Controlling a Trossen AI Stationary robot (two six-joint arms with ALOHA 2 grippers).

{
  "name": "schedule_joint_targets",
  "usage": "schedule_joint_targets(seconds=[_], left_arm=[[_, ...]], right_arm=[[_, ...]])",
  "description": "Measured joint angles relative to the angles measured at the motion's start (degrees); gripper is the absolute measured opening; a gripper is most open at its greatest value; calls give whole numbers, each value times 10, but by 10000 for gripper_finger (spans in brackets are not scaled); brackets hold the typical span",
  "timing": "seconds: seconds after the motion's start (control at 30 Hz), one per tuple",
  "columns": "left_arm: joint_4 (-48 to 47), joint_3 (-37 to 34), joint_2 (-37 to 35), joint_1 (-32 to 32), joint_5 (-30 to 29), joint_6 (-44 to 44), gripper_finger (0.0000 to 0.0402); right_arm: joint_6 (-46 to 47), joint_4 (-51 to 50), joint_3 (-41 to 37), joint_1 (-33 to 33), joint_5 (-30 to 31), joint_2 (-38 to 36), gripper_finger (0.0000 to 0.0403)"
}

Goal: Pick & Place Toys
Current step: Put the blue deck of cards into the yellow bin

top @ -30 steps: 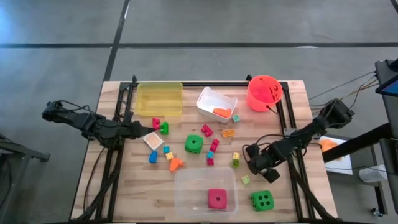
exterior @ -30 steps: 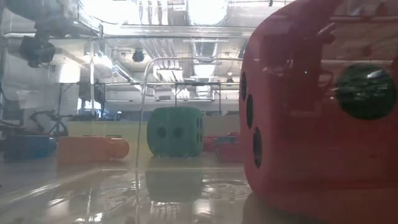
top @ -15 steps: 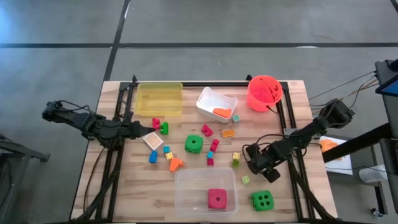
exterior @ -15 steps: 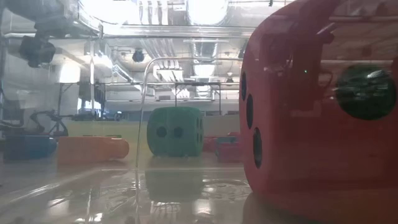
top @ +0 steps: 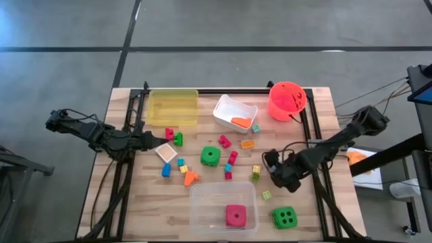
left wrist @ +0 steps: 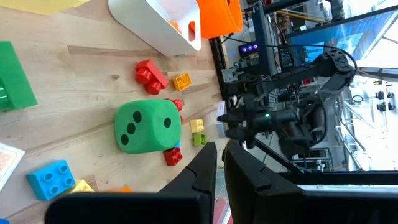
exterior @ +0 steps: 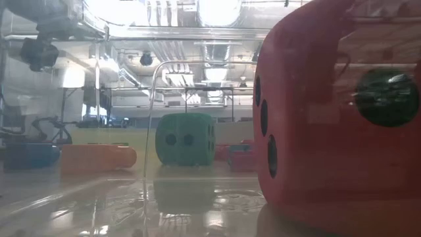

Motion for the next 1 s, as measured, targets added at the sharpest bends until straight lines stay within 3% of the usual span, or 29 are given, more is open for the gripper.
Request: schedule_joint_targets(seconds=[0.2, 0.4, 0.53, 0.7, 1.0], left_arm=[[0, 0, 0, 0, 0, 0, 29], [0, 0, 0, 0, 0, 0, 29], [0, 0, 0, 0, 0, 0, 29], [0, 0, 0, 0, 0, 0, 29], [0, 0, 0, 0, 0, 0, 28]], right_arm=[[-63, -14, 3, 2, 73, -59, 309], [-159, 5, 3, 3, 165, -105, 295], [-313, 57, 10, 3, 189, -133, 295], [-571, 146, 22, 3, 192, -162, 295], [-919, 180, 89, 2, 211, -157, 298]])
